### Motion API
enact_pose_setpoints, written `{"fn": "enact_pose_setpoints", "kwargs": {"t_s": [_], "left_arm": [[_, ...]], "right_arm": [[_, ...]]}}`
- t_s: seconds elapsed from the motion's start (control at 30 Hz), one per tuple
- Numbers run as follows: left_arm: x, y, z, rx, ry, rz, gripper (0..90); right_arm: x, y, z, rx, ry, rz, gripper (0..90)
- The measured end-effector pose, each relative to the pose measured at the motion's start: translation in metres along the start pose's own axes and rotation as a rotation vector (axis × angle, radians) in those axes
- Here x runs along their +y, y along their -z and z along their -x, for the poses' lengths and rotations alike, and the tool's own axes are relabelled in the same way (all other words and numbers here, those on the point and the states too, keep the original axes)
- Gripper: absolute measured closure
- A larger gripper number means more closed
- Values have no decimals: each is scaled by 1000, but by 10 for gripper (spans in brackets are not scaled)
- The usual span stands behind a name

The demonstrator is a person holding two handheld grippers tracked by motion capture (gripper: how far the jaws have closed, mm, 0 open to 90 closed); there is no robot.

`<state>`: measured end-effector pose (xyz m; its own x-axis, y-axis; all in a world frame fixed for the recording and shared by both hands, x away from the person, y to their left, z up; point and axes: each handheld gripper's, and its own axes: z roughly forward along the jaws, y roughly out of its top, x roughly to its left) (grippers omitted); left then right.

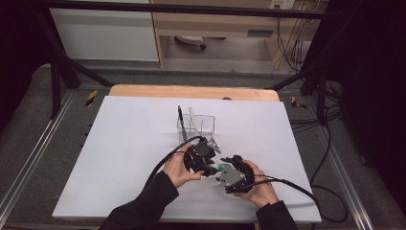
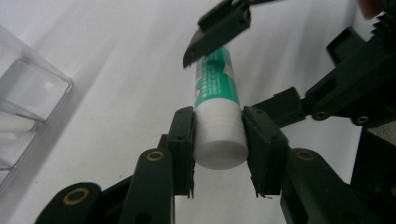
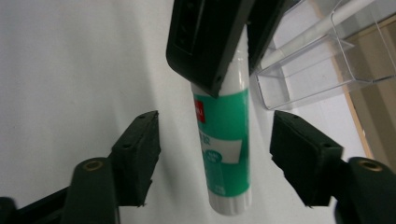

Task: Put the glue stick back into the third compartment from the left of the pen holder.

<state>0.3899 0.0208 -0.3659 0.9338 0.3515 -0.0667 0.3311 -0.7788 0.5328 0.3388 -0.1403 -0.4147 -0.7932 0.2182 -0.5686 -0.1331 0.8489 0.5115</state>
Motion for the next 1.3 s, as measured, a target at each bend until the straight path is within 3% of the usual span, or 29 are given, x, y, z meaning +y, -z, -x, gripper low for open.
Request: {"fn": "enact_pose_setpoints", "kwargs": {"t_s": [0.2, 0.37, 0.57, 0.67, 0.77, 0.8, 0.87, 1.03, 1.3], "left_arm": [[4, -1, 4, -9, -10, 0, 645], [5, -1, 4, -14, -9, 3, 645], [3, 0, 3, -24, -18, 14, 643], [1, 0, 3, -26, -30, 54, 639], [-2, 5, 4, 8, -52, 71, 535], [-5, 7, 3, 14, -54, 79, 493], [-10, 11, -1, 43, -63, 75, 432], [-33, 22, -13, 92, -36, 116, 287], [-83, 34, -34, 187, 53, 152, 122]], "right_arm": [[-1, 2, -1, -6, 59, 24, 527], [-1, 5, 1, -8, 81, 43, 642], [-1, 5, 1, -14, 106, 43, 656], [0, 7, 1, -17, 100, 42, 657], [-2, 7, 2, -10, 104, 17, 657], [-3, 6, 1, -15, 84, 5, 657], [-5, 4, 3, -10, 91, 1, 657], [-7, 2, 9, -9, 25, -15, 657], [-7, 0, 21, -13, -107, 2, 657]]}}
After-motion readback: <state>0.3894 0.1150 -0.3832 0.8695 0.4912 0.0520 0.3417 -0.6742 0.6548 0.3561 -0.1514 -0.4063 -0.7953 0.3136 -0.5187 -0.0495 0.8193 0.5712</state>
